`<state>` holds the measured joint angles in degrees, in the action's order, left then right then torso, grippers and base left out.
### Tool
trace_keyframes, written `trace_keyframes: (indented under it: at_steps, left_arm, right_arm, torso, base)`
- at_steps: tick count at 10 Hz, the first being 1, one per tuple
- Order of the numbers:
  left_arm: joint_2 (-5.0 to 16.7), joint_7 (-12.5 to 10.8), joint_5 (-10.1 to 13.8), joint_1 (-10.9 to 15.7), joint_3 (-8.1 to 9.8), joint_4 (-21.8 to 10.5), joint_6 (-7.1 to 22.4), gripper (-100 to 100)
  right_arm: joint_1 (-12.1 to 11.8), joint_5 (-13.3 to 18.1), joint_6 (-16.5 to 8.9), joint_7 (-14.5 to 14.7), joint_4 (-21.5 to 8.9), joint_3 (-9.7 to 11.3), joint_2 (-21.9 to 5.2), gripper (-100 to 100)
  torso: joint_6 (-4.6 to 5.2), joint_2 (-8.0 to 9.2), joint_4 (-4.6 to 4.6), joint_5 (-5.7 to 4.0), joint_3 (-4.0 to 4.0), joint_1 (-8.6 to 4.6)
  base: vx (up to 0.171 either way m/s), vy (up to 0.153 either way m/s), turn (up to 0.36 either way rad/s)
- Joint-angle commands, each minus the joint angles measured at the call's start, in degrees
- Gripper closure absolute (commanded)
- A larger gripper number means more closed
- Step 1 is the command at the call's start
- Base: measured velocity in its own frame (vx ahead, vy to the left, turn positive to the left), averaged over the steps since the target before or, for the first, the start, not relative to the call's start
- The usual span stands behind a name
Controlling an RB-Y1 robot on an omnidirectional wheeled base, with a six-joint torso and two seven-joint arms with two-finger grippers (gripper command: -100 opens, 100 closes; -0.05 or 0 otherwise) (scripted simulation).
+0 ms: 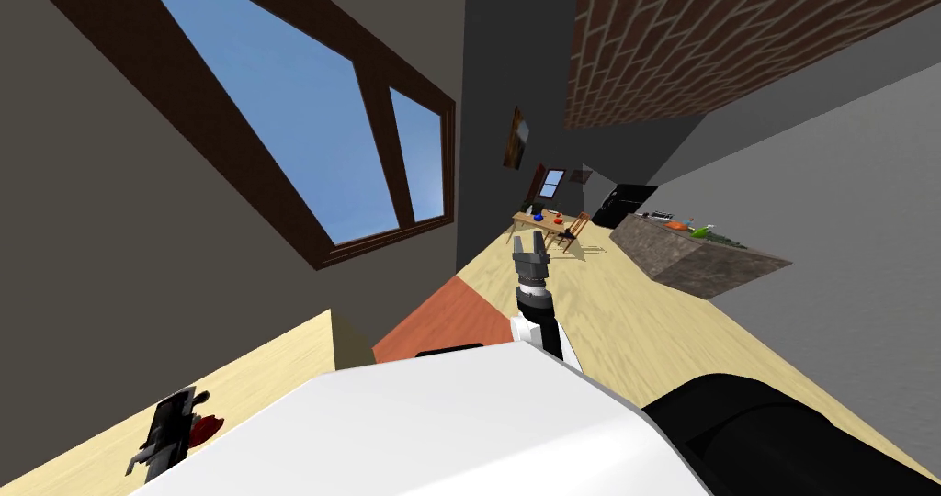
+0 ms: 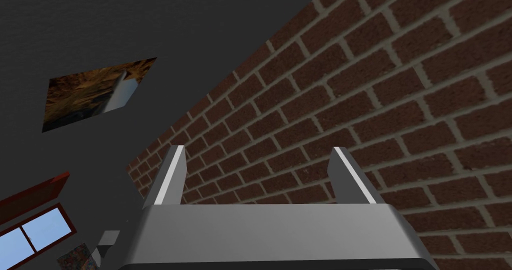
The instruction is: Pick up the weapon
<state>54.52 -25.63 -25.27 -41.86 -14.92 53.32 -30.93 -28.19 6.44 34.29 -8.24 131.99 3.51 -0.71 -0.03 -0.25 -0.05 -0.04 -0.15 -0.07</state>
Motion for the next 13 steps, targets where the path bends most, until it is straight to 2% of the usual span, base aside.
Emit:
trace_keyframes:
  at_steps: [1, 6, 7, 8, 9, 11, 12, 13]
  left_arm:
    - [1.97, -1.77, -0.6, 0.13, -1.03, -2.86, -0.09, -100]
    - [7.41, -5.92, -1.68, 0.55, -3.18, -11.25, -1.59, -100]
    - [6.58, -4.78, -1.49, 0.87, -2.7, -11.71, -2.64, -100]
    - [6.75, -4.94, -1.48, 0.77, -2.69, -11.74, -2.65, 0]
    - [5.08, -3.99, -1.44, 1.58, -3.0, -12.5, -1.92, -100]
    - [2.6, -2.58, -1.37, 2.75, -3.47, -13.66, -0.83, -100]
    - [3.17, -2.96, -1.55, 3.13, -3.53, -14.71, -1.92, -100]
    - [3.04, -2.77, -1.55, 3.22, -3.57, -14.9, -1.96, 100]
  right_arm:
    - [0.0, 0.0, 0.0, 0.0, 0.0, 0.0, 0.0, 0]
    - [-0.01, 0.0, 0.0, 0.0, 0.0, 0.0, 0.0, 0]
    - [-0.01, 0.0, 0.0, 0.0, 0.0, 0.0, 0.0, 0]
    - [0.0, 0.0, 0.0, 0.0, 0.01, 0.0, 0.0, 0]
    - [0.0, 0.0, 0.0, 0.0, 0.0, 0.0, 0.0, 0]
    - [0.01, 0.0, 0.0, 0.0, 0.0, 0.0, 0.0, 0]
    - [0.01, 0.0, 0.0, 0.0, 0.0, 0.0, 0.0, 0]
    - [0.01, 0.0, 0.0, 0.0, 0.0, 0.0, 0.0, 0]
  torso:
    - [0.0, 0.0, 0.0, 0.0, 0.0, 0.0]
    - [0.0, -0.29, -0.07, 0.02, -0.18, 0.02]
    - [0.01, -0.34, -0.08, 0.0, -0.2, 0.0]
    - [-0.02, -0.06, -0.03, 0.02, -0.06, -0.01]
    - [-0.03, 0.2, 0.03, 0.01, 0.1, -0.04]
    - [0.03, 0.34, 0.11, 0.19, 0.2, 0.29]
    - [0.13, 0.29, 0.15, 0.42, 0.21, 0.69]
    - [0.15, 0.3, 0.16, 0.46, 0.21, 0.78]
  base:
    - [0.168, 0.003, -0.093]
    - [0.187, 0.0, -0.094]
    - [0.087, 0.01, -0.018]
    - [0.016, 0.002, 0.001]
    - [0.011, 0.028, -0.045]
    - [0.013, 0.07, -0.045]
    - [0.009, 0.026, -0.009]
    - [0.0, 0.0, 0.0]
